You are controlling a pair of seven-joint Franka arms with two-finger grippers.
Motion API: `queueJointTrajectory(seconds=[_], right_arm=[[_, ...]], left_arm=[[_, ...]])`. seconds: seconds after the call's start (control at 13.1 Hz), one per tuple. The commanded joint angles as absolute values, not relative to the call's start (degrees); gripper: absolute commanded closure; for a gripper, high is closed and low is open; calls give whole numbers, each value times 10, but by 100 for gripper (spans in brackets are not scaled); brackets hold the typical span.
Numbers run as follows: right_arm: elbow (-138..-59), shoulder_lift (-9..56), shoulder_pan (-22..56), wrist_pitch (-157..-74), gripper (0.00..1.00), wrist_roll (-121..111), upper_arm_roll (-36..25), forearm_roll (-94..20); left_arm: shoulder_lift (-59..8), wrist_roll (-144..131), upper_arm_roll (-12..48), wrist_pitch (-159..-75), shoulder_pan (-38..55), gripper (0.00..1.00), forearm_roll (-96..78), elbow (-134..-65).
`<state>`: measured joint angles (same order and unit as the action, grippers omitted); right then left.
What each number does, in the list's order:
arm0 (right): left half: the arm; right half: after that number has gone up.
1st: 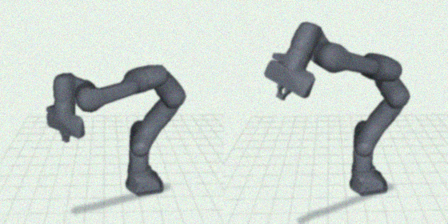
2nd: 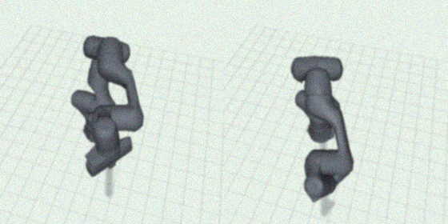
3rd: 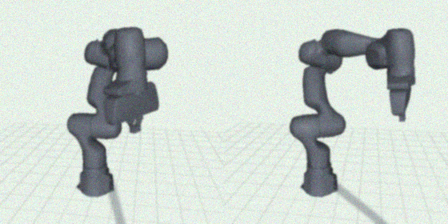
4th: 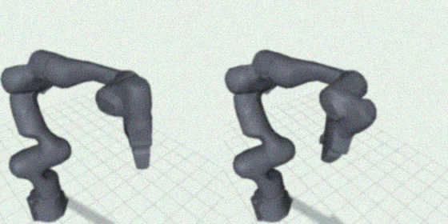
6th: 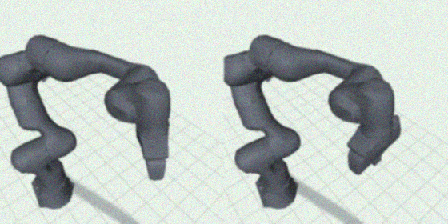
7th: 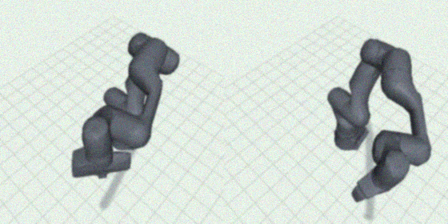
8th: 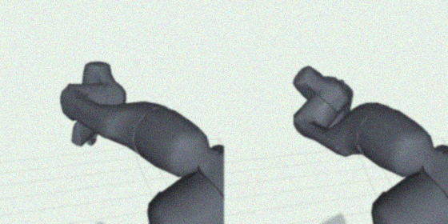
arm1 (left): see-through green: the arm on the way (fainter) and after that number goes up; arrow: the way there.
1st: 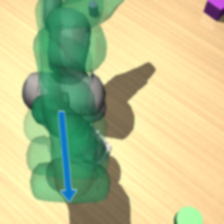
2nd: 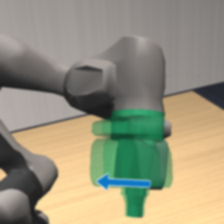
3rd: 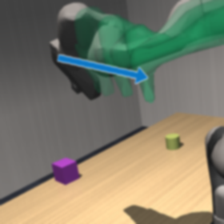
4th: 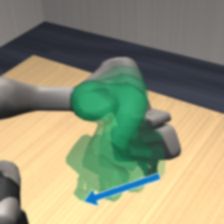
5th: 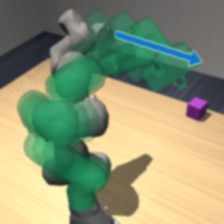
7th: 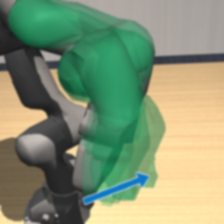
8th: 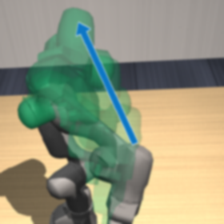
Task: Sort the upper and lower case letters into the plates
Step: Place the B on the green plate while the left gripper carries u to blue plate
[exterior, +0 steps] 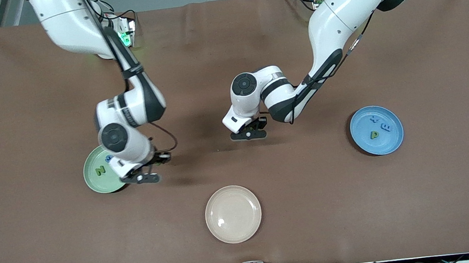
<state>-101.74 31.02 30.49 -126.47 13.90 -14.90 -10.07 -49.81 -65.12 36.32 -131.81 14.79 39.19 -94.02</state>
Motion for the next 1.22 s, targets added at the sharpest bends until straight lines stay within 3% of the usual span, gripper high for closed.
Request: queueJointTrajectory(seconds=[0.0, 0.46, 0.99, 1.15], right_arm=[[-1044, 299, 245, -1270, 99, 33, -141, -99], [-1080, 303, 178, -1320, 99, -76, -140, -88], [-1105, 323, 171, -1380, 97, -78, -140, -88], [-1105, 324, 171, -1381, 89, -77, -140, -88]], left_arm=[[-501, -647, 359, -1317, 155, 55, 383, -932], [-501, -648, 359, -1317, 155, 61, 383, -936], [-501, -648, 359, -1315, 155, 80, 383, -940], [-497, -645, 359, -1310, 153, 90, 383, -940]])
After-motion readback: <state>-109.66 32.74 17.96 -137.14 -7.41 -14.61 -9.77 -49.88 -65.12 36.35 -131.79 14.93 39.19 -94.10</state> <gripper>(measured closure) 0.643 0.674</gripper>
